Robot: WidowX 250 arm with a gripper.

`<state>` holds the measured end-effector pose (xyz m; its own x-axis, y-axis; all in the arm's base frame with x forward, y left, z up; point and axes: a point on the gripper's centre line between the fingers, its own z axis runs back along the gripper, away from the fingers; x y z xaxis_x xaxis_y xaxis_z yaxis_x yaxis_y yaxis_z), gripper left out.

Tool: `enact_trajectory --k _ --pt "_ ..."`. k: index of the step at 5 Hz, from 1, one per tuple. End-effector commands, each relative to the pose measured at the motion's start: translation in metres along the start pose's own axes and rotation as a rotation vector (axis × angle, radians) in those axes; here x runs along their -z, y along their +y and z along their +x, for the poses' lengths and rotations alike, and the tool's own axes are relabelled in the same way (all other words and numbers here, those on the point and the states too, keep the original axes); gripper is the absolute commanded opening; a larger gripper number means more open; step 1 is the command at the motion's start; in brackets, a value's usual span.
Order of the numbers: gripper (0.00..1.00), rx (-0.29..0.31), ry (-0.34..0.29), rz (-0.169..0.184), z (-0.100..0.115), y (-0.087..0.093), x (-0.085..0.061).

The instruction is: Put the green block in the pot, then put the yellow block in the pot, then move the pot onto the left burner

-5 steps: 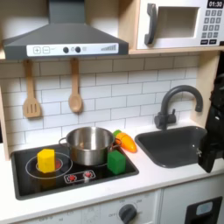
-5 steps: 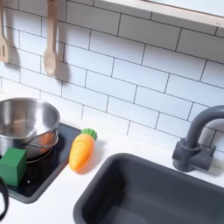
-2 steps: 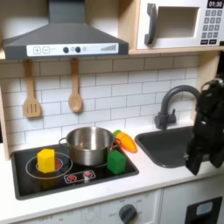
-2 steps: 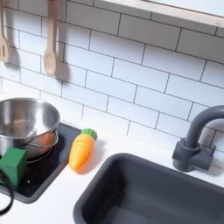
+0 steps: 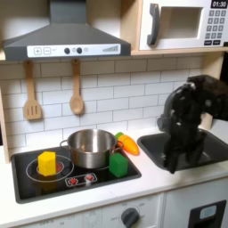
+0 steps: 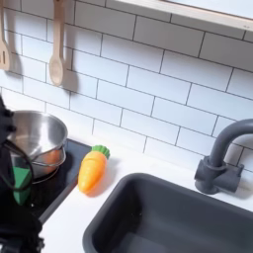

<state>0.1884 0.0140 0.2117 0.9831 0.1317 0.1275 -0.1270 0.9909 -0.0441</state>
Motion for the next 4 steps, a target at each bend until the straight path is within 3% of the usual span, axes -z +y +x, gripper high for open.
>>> enact_trajectory --k 1,3,4 --pt "1.0 -0.053 -0.027 0.051 0.036 0.037 0.025" --pt "1.0 -0.113 -0.029 0.066 0.048 0.075 0.035" --pt "1.0 -0.1 -0.017 0.052 0.06 0.074 0.047"
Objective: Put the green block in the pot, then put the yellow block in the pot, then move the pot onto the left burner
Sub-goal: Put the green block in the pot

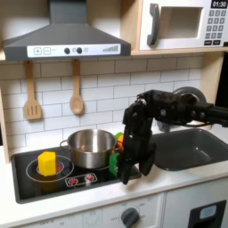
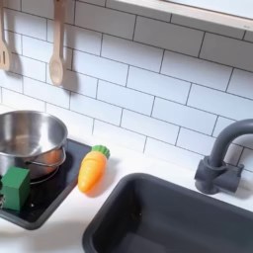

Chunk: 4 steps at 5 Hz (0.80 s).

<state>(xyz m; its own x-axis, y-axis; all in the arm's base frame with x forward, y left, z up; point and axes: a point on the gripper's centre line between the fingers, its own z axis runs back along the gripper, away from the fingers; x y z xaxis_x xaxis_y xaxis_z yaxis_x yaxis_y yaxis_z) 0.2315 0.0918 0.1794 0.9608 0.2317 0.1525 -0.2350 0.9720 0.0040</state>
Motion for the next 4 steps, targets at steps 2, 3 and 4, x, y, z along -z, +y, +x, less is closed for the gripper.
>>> enact_trajectory --k 2,3,4 --pt "1.0 0.03 0.044 -0.014 0.0197 -0.0143 0.0244" --pt "1.0 0.024 0.03 -0.012 0.0212 -0.0127 0.0221" --pt "1.0 0.025 0.029 -0.01 0.0211 -0.0125 0.0216"
